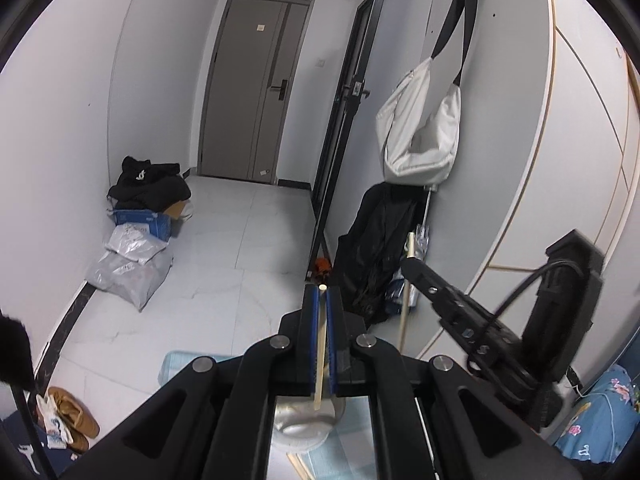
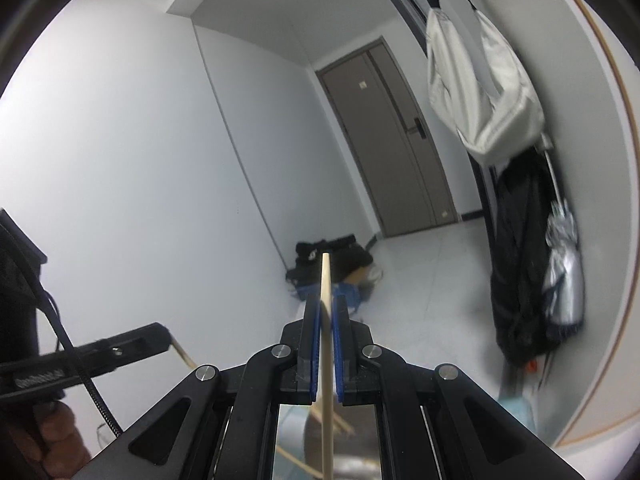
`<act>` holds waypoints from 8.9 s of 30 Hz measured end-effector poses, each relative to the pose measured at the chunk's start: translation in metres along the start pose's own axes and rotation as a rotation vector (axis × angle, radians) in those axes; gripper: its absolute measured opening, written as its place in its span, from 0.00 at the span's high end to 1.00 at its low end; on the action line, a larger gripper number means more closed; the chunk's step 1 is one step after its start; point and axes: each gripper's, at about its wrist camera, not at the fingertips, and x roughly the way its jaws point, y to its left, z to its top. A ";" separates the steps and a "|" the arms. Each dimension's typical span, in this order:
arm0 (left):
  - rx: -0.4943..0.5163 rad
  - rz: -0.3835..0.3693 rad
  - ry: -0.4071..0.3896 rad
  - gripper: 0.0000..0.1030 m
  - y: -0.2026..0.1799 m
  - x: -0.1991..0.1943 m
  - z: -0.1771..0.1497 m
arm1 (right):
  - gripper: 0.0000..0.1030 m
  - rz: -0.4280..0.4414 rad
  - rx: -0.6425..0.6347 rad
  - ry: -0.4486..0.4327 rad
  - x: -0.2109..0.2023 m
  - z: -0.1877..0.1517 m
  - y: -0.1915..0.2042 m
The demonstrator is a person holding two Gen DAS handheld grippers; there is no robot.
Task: Organize utensils
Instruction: 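Lower both chopsticks into the holder and open both grippers, then withdraw both open grippers from the holder toward the last chopsticks, then lower the right gripper onto the last chopsticks and grasp one, then grasp the last chopstick with the left gripper while the right gripper holds its chopstick, then lift both held chopsticks and carry them above the utensil holder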
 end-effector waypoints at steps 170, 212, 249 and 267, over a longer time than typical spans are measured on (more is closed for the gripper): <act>-0.375 0.335 0.254 0.06 0.122 0.058 -0.191 | 0.65 -0.203 -0.361 0.841 0.071 -0.274 0.006; -0.235 0.310 0.527 0.06 0.069 0.112 -0.227 | 0.96 -0.073 0.354 0.592 -0.008 -0.200 -0.109; -0.265 0.276 0.326 0.97 0.039 0.086 -0.198 | 0.96 -0.065 0.291 0.483 -0.038 -0.175 -0.095; -0.058 0.214 0.086 0.97 0.005 0.025 -0.156 | 0.96 -0.075 0.049 0.325 -0.056 -0.153 -0.038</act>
